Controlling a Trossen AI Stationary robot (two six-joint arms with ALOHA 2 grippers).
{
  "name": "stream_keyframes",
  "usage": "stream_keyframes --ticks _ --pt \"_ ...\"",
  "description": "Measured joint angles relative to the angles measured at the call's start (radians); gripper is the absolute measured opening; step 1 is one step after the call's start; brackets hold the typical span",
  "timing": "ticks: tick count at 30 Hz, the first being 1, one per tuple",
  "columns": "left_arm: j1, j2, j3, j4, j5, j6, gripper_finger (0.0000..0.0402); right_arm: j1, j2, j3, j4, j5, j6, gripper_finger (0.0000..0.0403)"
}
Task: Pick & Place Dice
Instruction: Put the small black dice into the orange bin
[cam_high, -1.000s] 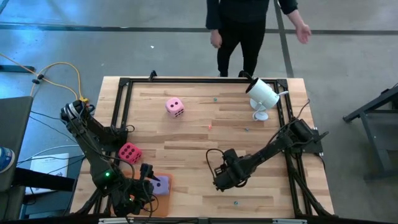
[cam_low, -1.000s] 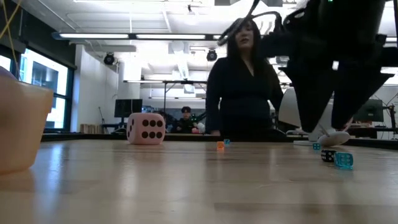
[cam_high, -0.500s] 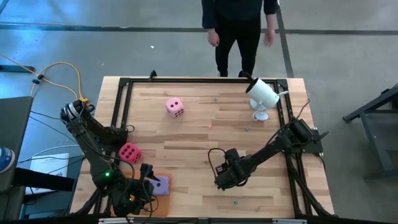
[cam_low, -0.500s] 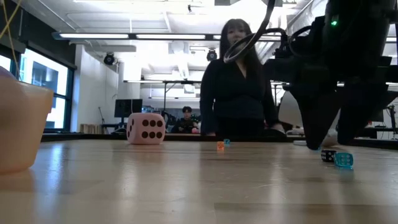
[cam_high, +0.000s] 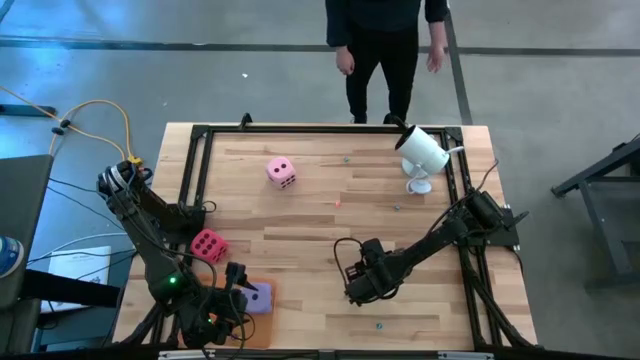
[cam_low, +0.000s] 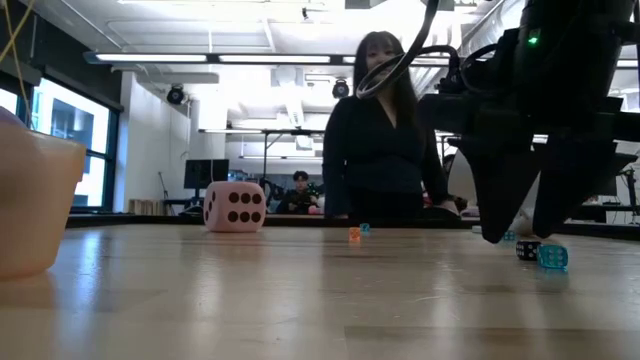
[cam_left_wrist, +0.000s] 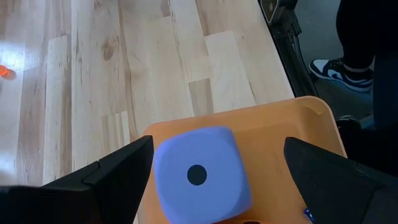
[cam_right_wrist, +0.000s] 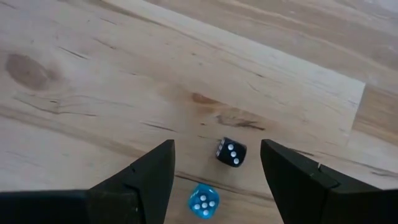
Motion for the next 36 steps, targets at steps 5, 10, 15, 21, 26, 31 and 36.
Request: stream_keyframes --ticks 5,10,15,21,26,31,36 --pt "0.000 0.000 0.000 0.000 -0.001 0.000 0.0349 0.000 0.000 0.000 0.001 -0.006 0.025 0.0226" --pt "0.000 0.000 -0.001 0.000 -0.002 0.000 0.0349 0.000 0.000 0.000 0.001 -0.024 0.027 0.0226" --pt "0.000 0.000 -0.001 0.000 -0.002 0.000 0.0349 0.000 0.000 0.000 0.001 -0.024 0.027 0.0226" --pt "0.000 0.000 -0.001 0.001 -0.002 0.000 0.0349 0.001 0.018 0.000 -0.002 -0.027 0.027 0.0226" --pt "0.000 0.000 -0.001 0.003 -0.002 0.000 0.0349 0.002 0.036 0.002 0.012 -0.023 0.022 0.0226" --pt "0.000 0.001 -0.001 0.007 -0.002 0.000 0.0349 0.000 0.043 0.003 0.021 -0.028 0.020 0.0216" --pt "0.000 0.001 -0.002 0.010 -0.002 0.000 0.0349 0.000 0.044 0.003 0.021 -0.021 0.020 0.0179"
